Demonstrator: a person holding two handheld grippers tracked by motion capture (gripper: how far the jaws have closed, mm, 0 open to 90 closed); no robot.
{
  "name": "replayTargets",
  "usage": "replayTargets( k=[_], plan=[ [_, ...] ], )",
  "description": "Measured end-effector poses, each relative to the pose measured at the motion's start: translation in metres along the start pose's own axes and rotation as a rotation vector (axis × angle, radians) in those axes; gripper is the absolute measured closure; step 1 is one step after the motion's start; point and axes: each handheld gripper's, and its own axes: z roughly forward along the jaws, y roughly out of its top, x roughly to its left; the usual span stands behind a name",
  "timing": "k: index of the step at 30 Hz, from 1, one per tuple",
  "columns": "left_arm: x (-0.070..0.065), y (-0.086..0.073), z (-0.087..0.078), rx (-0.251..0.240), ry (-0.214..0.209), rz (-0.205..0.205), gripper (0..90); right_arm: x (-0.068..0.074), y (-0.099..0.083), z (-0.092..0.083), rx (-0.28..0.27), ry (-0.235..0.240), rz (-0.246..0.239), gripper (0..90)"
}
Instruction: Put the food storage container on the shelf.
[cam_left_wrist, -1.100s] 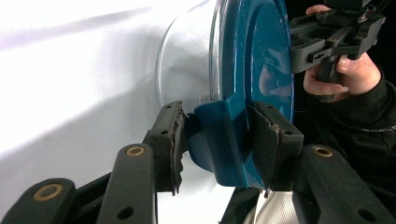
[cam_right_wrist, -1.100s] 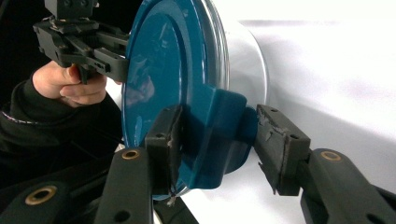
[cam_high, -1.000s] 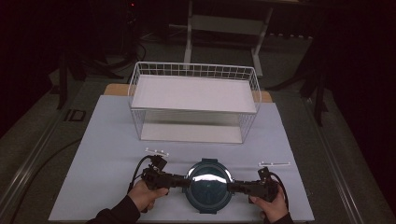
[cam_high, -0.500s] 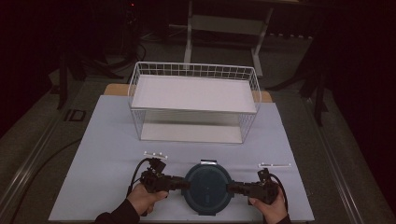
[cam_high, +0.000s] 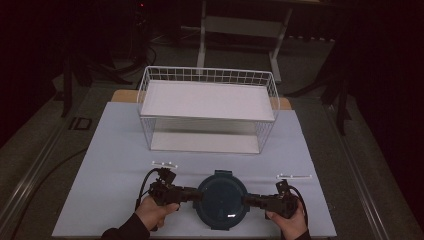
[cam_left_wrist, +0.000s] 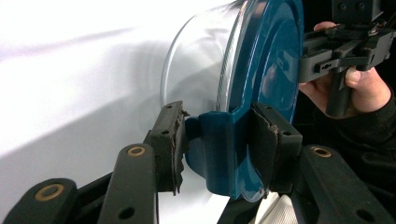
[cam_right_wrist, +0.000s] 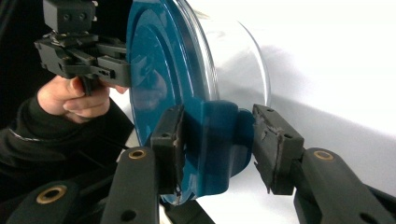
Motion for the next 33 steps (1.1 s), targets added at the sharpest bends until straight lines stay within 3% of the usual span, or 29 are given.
replayTargets(
  k=[8,21,26,33],
  plan=[
    [0.000,0.013,-0.009,-0.024,0.006,0.032,57.1,0.007,0.012,0.000,-0.026,0.003,-0.035,55.9],
    [0.019,0.049,-0.022,-0.127,0.056,0.119,57.0,0.002,0.062,0.016,-0.088,0.005,-0.127,55.9],
    [0.026,0.058,-0.022,-0.142,0.071,0.115,57.0,-0.004,0.075,0.022,-0.108,0.007,-0.144,55.8],
    [0.048,0.072,-0.019,-0.182,0.088,0.101,57.0,-0.018,0.096,0.039,-0.122,-0.003,-0.139,55.7]
  ],
)
